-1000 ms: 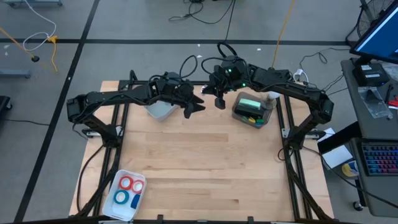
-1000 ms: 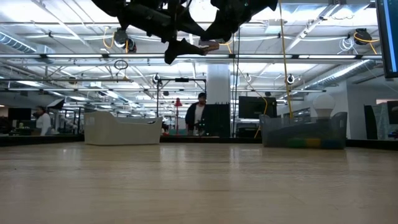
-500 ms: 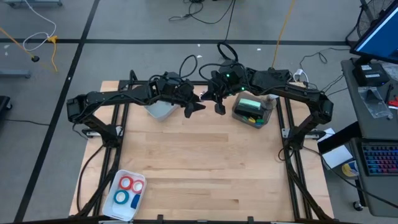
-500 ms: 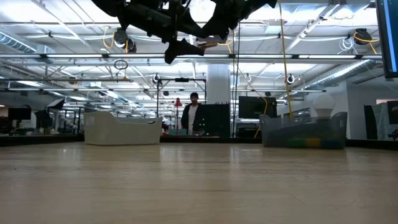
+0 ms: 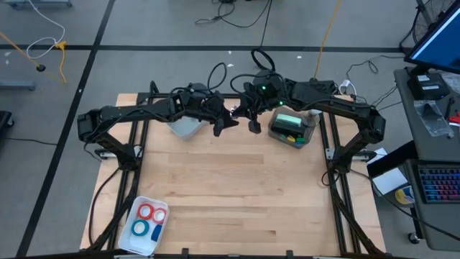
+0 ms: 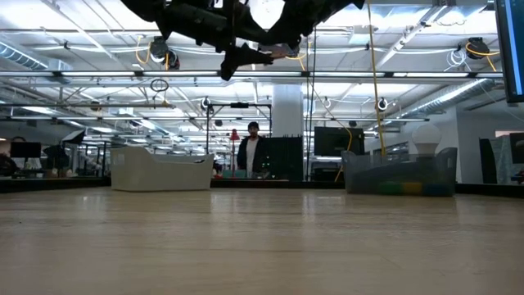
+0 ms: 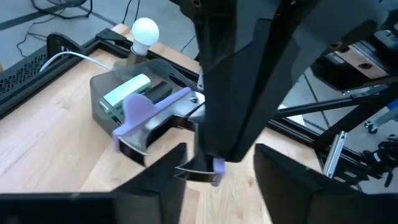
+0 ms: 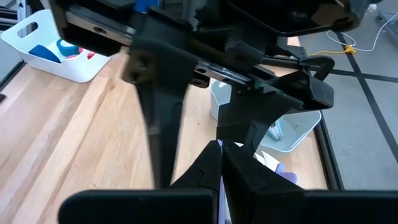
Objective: Pick and place Stapler, Stapler remover, tape
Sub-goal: Put the purple staple remover into the grey bin
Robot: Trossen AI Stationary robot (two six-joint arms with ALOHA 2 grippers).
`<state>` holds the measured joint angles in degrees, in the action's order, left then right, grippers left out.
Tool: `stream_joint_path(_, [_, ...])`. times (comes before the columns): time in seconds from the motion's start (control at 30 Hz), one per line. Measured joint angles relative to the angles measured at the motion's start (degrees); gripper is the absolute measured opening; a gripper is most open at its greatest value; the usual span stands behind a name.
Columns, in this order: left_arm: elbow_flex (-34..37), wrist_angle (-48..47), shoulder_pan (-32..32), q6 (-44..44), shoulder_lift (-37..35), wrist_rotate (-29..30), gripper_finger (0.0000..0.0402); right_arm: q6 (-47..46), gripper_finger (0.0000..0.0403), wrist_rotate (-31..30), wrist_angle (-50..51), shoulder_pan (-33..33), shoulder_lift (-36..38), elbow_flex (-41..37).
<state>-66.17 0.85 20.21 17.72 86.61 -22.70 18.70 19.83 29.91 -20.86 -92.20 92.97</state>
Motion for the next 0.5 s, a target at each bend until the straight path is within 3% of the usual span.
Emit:
stream_joint_path(0.27, [0.0,0.4,0.4,0.6,0.0,-0.1,0.0042,-0.2,0.0,0.4,0.2,0.3,0.1,0.1])
stream_joint_path(0.5, [0.1,0.3,0.7,1.9,0.0,-0.6,0.0038,0.0,0.0004,-0.3,0.2,0.7,0.1,0.1])
